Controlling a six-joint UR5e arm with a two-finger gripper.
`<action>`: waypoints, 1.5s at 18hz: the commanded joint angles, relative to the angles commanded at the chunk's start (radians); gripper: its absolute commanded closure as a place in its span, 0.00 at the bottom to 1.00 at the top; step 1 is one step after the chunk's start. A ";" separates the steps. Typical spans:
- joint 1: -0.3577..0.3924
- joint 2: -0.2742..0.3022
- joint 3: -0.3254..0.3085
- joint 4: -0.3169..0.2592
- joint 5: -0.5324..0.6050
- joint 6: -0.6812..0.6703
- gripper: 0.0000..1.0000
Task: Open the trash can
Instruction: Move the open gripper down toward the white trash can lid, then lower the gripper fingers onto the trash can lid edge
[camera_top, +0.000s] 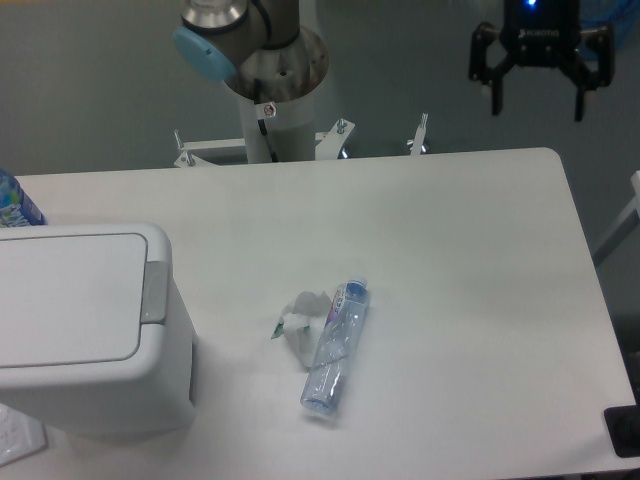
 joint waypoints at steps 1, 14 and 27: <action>-0.017 -0.005 0.000 0.009 -0.002 -0.063 0.00; -0.299 -0.071 0.011 0.156 -0.011 -0.666 0.00; -0.506 -0.141 0.006 0.216 -0.011 -0.838 0.00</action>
